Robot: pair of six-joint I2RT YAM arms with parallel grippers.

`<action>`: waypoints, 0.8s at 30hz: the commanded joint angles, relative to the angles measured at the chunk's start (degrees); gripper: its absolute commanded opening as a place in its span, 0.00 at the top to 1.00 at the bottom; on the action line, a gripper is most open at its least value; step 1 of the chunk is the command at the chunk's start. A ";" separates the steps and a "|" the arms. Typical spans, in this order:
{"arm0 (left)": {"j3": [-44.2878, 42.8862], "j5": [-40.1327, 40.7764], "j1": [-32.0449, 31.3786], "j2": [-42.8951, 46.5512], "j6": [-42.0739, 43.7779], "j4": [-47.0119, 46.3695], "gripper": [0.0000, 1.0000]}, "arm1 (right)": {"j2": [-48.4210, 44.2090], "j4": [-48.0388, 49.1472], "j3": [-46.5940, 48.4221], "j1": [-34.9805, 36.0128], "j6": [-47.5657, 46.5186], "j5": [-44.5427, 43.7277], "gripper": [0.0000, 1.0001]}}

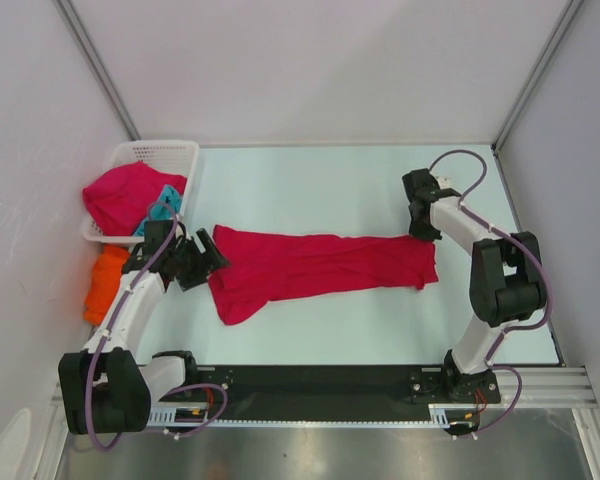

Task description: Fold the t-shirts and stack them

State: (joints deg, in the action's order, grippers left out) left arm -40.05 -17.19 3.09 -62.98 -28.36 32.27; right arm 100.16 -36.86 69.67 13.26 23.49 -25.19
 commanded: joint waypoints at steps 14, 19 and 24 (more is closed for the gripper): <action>-0.29 -0.65 0.42 0.49 1.64 -0.46 0.18 | 6.19 -4.18 10.39 -3.32 -1.25 -5.05 0.62; -0.03 -1.27 0.51 -0.39 0.94 -0.63 0.17 | 5.49 -4.97 12.16 -2.89 -1.42 -4.43 0.53; 1.47 -3.37 0.42 -1.88 -2.65 -3.00 0.17 | 3.03 -5.94 13.04 -0.96 -1.95 -3.91 0.51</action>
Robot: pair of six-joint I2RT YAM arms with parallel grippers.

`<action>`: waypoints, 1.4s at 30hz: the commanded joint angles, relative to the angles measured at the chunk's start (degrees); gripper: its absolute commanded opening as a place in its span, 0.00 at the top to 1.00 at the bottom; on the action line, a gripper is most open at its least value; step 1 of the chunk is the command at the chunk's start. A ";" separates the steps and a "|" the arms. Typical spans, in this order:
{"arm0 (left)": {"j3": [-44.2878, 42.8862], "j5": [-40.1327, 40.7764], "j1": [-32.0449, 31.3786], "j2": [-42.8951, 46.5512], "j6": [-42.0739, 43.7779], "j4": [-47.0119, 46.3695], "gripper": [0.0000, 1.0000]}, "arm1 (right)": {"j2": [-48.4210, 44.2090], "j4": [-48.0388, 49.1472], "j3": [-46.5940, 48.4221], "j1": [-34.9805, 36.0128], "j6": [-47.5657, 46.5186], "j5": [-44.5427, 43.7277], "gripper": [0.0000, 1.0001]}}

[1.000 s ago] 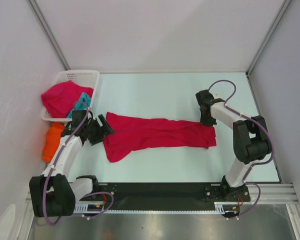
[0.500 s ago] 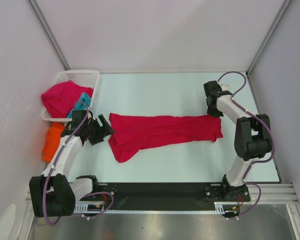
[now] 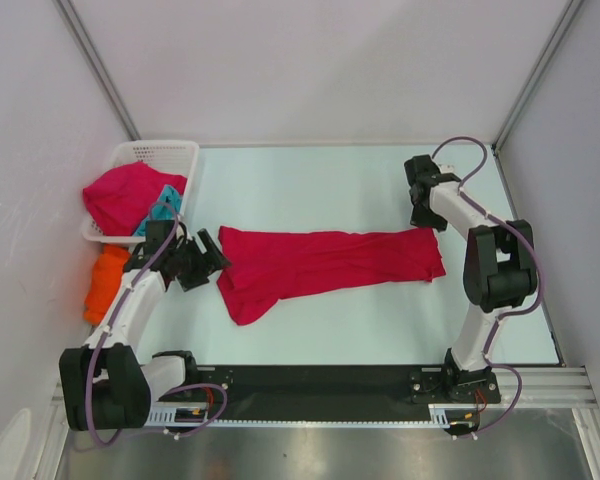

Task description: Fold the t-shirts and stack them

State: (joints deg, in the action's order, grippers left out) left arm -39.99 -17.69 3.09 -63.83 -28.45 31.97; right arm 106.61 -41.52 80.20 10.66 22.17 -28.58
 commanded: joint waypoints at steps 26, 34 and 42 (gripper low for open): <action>14.76 10.31 -14.43 -2.78 -17.17 -10.60 0.17 | -17.66 -6.55 1.62 15.36 -1.43 4.50 0.46; 15.38 4.70 -16.98 -16.13 -19.72 -24.40 0.76 | -20.12 -10.07 6.02 15.62 -1.08 4.59 0.45; 5.37 4.33 -15.67 -21.07 -18.32 -21.61 1.00 | -20.65 -12.01 6.46 15.54 -1.34 3.35 0.44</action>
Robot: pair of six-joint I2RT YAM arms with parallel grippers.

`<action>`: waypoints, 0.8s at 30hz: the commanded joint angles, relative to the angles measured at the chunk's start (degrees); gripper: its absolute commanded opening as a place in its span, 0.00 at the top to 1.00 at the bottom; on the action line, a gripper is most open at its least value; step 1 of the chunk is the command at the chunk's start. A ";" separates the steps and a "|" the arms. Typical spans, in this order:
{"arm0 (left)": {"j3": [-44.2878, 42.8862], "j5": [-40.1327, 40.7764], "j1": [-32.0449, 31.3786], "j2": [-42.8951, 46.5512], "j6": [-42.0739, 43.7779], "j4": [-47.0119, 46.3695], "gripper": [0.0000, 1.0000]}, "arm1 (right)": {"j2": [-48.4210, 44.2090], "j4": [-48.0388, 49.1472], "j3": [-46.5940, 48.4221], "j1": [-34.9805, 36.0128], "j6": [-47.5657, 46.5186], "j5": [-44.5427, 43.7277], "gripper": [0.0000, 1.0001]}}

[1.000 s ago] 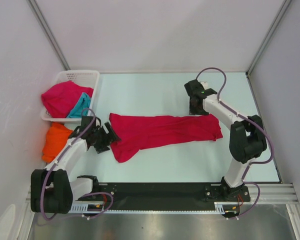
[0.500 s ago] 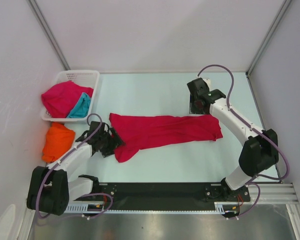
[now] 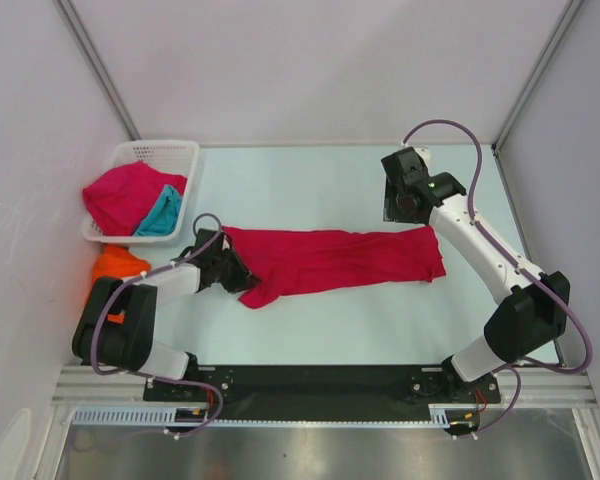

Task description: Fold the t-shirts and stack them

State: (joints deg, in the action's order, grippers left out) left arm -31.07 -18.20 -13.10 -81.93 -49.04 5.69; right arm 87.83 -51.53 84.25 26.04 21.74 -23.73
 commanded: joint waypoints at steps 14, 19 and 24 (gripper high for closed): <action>-37.81 2.46 18.82 -17.37 14.48 21.63 0.96 | 1.11 -2.35 5.57 1.03 -0.03 -0.36 0.44; -55.02 -0.78 18.90 -32.66 15.90 27.70 0.87 | 3.13 -3.05 7.42 1.82 0.15 -1.15 0.44; -59.90 -4.04 18.47 -37.16 15.99 28.85 0.31 | 3.66 -2.96 6.72 1.91 0.15 -1.59 0.44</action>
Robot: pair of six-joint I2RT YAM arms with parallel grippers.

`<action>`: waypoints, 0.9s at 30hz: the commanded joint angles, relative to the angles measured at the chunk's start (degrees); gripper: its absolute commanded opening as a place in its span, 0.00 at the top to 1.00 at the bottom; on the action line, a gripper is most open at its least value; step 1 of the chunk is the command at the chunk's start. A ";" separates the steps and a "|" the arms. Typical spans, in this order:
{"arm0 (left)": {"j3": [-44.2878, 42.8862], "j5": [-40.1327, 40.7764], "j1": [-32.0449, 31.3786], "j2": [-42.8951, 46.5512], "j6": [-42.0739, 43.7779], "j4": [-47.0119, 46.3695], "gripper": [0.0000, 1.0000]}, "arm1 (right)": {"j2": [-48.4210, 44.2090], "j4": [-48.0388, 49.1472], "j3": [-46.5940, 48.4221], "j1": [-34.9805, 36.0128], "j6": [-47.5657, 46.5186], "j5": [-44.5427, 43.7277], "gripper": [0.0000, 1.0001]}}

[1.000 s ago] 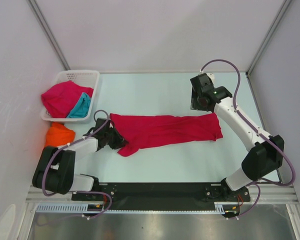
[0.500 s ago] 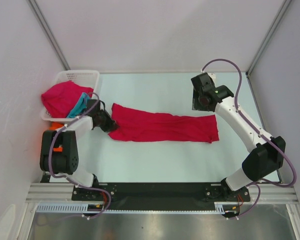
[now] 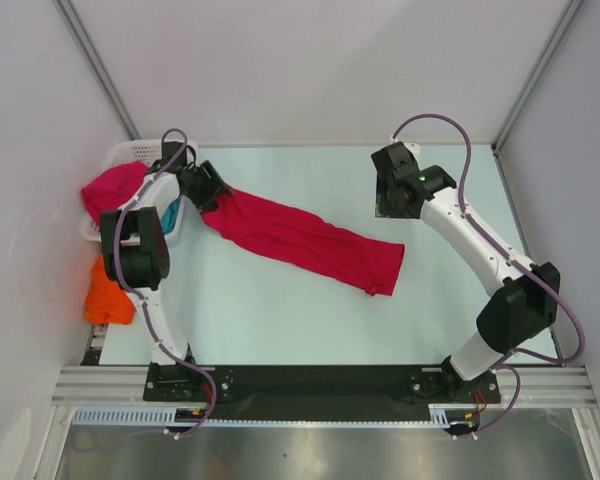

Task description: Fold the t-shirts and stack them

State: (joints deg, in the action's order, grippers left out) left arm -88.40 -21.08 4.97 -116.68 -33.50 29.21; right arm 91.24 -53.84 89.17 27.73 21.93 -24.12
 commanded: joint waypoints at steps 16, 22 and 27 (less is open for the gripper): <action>9.64 7.10 -8.48 18.59 0.19 5.86 0.11 | 5.78 8.66 -6.37 -2.93 -2.07 2.49 0.42; 10.45 11.15 -8.14 25.71 0.71 8.05 0.11 | 16.49 12.10 -3.74 -3.82 -4.44 5.31 0.41; 10.17 10.45 -7.70 28.17 0.89 9.99 0.11 | 22.48 12.80 3.11 -2.68 -5.32 8.91 0.41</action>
State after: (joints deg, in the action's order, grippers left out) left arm -77.28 -11.99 -3.27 -91.48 -32.93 37.23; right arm 111.35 -43.81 85.03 23.77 18.46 -18.44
